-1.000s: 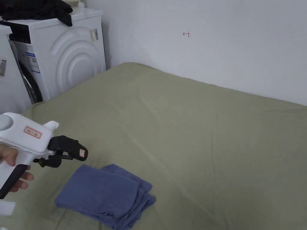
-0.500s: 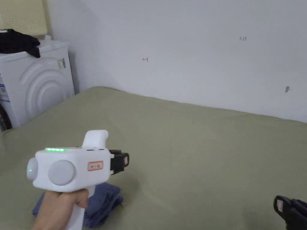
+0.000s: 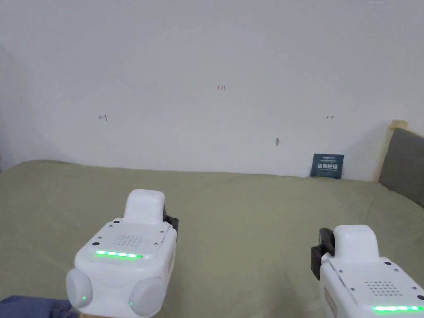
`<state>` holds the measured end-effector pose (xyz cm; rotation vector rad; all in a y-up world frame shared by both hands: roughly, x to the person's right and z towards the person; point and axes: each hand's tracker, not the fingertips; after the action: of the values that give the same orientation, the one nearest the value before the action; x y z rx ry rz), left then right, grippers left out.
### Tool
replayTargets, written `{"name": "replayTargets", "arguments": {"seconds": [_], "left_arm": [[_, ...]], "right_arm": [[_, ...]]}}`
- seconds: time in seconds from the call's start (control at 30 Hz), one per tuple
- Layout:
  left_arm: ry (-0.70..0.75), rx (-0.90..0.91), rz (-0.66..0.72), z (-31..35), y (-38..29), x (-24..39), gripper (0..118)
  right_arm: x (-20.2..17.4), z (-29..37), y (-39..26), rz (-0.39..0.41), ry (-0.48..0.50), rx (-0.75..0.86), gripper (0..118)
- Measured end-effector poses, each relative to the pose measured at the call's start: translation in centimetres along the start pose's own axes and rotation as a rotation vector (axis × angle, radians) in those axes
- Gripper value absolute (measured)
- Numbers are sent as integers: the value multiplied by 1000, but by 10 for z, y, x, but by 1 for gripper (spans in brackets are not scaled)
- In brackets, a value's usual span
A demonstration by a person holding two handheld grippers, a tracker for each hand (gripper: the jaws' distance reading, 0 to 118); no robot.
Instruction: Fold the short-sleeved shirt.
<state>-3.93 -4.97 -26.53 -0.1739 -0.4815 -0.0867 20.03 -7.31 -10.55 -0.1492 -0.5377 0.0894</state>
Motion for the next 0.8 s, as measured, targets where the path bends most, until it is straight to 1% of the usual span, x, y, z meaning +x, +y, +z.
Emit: {"name": "replayTargets", "arguments": {"seconds": [0.17,0.53,0.57,0.6,0.63,0.67,0.7,0.73,0.77,0.8], "left_arm": [[4,4,-23,5,1,-1,0],[22,11,-12,9,6,-7,0],[26,8,-8,8,6,-8,0],[26,9,-6,8,5,-10,0],[36,3,-7,7,5,-10,10],[45,2,-5,8,5,-10,48],[50,0,-3,6,6,-11,87],[57,-9,1,3,6,-12,118],[55,-45,-18,5,4,-11,118],[63,9,1,6,-2,-14,118]], "right_arm": [[4,2,6,-27,23,19,1],[5,5,16,-47,17,32,1],[4,4,15,-40,17,34,2],[3,4,16,-34,16,35,11],[3,3,16,-29,17,36,36],[2,2,16,-24,23,31,77],[1,0,16,-23,8,25,98],[3,0,15,-26,5,31,106],[4,1,15,-34,8,39,107],[4,1,16,-36,6,39,107]]}}
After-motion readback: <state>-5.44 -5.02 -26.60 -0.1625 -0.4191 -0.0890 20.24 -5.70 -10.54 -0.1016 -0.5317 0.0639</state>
